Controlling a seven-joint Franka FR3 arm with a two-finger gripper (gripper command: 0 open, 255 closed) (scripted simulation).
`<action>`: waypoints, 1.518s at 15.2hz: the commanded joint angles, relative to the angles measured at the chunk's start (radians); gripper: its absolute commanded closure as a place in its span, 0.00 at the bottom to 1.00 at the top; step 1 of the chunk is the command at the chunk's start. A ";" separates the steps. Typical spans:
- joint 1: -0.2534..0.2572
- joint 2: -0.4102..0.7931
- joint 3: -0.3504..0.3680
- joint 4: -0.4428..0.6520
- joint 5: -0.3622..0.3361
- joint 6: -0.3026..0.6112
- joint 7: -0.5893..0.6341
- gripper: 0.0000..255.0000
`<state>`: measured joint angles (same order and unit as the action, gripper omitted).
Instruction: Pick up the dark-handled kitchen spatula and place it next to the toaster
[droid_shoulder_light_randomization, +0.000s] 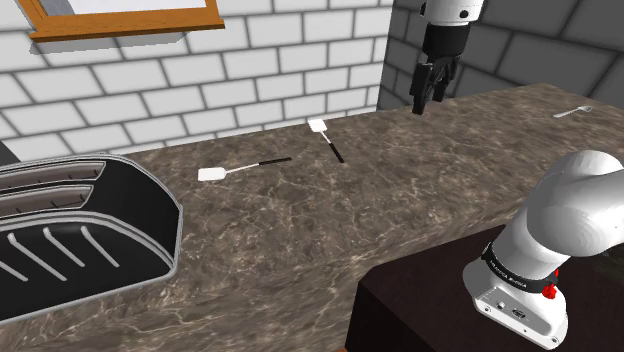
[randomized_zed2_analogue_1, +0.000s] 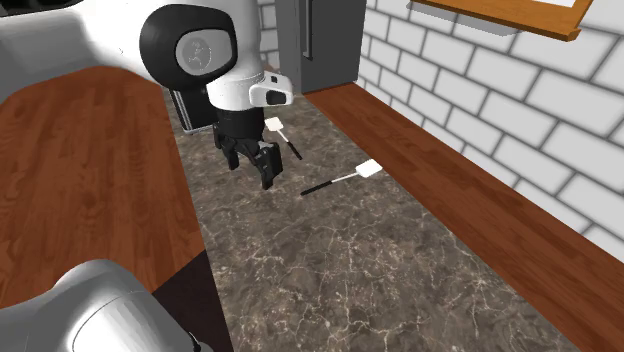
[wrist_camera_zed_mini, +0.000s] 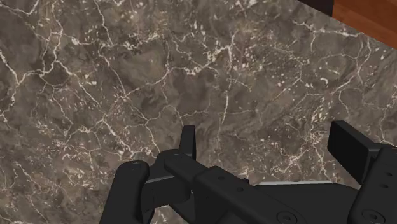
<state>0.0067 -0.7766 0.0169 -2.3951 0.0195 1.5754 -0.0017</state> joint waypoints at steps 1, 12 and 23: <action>0.000 0.000 0.000 0.000 0.000 0.000 0.000 0.00; -0.041 0.408 0.051 0.125 0.022 0.277 0.171 0.00; -0.068 0.838 0.056 0.404 0.001 0.420 0.331 0.00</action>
<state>-0.0594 0.0222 0.0740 -2.0144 0.0224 1.9795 0.3154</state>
